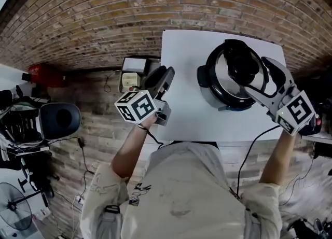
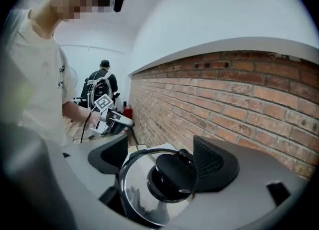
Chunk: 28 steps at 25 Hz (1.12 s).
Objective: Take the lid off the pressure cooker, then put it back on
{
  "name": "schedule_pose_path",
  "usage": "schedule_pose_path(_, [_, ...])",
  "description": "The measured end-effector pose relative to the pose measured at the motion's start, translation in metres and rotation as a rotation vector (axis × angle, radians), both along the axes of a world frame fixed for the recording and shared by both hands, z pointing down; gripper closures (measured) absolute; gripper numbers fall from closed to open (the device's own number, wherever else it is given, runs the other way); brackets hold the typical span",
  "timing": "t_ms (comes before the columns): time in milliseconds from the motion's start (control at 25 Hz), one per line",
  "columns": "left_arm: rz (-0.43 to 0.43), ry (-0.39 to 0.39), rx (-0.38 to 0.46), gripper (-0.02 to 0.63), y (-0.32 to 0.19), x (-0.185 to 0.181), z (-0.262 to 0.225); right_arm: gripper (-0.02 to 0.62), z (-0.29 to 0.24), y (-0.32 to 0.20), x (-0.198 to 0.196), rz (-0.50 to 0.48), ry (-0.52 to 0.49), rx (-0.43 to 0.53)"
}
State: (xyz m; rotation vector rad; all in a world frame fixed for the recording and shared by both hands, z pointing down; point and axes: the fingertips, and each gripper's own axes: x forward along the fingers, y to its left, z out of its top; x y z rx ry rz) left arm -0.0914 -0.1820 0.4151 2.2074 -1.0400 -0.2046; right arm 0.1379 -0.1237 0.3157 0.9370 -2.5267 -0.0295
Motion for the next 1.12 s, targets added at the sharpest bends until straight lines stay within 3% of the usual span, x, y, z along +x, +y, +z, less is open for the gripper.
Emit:
schedule_pose_path(240, [-0.055,-0.201,0.204,0.451,0.010,-0.015,-0.027,0.183,-0.016,0.018,-0.001,0.172,-0.195,0.092])
schedule_pose_path(480, [-0.137,-0.367,0.394,0.451,0.024,-0.029,-0.051,0.184,-0.012,0.027,-0.003,0.350,-0.241,0.171])
schedule_pose_path(680, [-0.185,-0.486,0.533,0.451,0.042,-0.036,-0.065,0.184,-0.010,0.039,-0.005,0.523,-0.338,0.260])
schedule_pose_path(880, [-0.218,-0.495,0.556,0.451,0.054,-0.046,-0.067,0.184,0.004,0.049,-0.001,0.720,-0.376,0.340])
schedule_pose_path(1120, [-0.269,-0.526,0.570,0.451,0.061,-0.056,-0.062,0.184,0.027,0.057,-0.014,0.744,-0.377,0.293])
